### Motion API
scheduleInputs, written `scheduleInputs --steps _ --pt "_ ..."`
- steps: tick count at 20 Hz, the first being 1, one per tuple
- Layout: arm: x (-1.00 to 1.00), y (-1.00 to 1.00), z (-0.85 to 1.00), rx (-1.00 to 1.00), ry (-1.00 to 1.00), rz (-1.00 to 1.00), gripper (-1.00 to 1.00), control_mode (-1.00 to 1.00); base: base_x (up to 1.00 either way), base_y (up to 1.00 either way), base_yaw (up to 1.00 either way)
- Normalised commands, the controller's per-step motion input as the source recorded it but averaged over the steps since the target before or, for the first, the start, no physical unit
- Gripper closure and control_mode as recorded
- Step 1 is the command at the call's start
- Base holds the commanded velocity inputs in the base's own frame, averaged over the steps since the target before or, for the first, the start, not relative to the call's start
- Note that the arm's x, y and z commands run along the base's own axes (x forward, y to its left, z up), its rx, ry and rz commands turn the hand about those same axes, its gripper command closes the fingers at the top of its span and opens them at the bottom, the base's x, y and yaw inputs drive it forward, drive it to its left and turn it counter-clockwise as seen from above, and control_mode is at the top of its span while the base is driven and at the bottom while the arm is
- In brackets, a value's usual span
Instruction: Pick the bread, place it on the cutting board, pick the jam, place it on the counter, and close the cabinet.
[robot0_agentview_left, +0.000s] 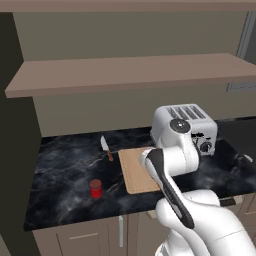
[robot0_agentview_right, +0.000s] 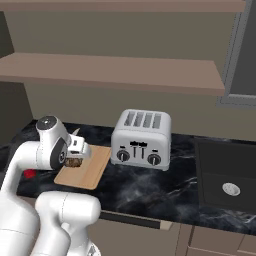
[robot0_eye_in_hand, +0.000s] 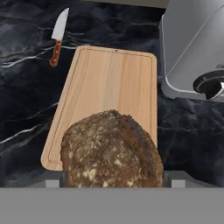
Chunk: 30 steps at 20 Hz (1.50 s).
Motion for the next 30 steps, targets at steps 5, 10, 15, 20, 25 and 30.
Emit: scheduleInputs --steps 5,10,15,20,25,30 --pt "0.24 0.0 -0.29 0.0 0.0 0.0 1.0 -1.0 0.0 0.0 0.0" --pt "0.29 0.0 -0.2 0.0 0.0 0.0 1.0 -1.0 0.0 0.0 0.0" --pt "0.26 0.0 -0.17 0.0 0.0 0.0 1.0 -1.0 0.0 0.0 0.0" --pt "0.19 0.0 -0.2 0.0 0.0 0.0 1.0 -1.0 0.0 0.0 0.0" --pt "0.1 0.0 -0.23 0.0 0.0 0.0 1.0 -1.0 0.0 0.0 0.0" --pt "0.07 0.0 -0.21 0.0 0.0 0.0 1.0 -1.0 0.0 0.0 0.0"
